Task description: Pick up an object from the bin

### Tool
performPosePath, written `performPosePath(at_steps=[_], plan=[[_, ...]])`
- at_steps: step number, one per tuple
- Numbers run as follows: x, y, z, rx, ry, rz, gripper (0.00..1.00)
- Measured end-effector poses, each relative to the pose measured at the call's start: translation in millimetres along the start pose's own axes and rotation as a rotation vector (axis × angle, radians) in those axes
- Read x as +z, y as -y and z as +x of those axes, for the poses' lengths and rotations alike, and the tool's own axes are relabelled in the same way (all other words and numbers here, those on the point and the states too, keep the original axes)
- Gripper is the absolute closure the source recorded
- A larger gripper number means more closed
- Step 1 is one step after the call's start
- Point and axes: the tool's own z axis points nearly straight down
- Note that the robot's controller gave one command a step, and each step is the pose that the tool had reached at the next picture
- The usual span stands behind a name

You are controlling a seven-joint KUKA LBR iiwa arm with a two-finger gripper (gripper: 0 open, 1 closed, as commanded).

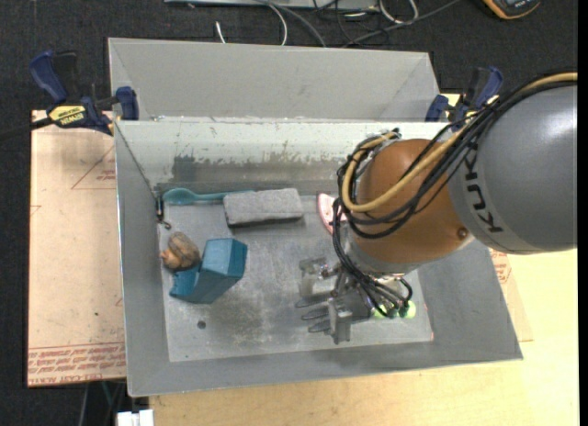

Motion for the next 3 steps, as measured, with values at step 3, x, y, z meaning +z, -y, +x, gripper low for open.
performPosePath(at_steps=[3], plan=[[-30,0,-0.9,0.001,0.001,0.000,1.00]])
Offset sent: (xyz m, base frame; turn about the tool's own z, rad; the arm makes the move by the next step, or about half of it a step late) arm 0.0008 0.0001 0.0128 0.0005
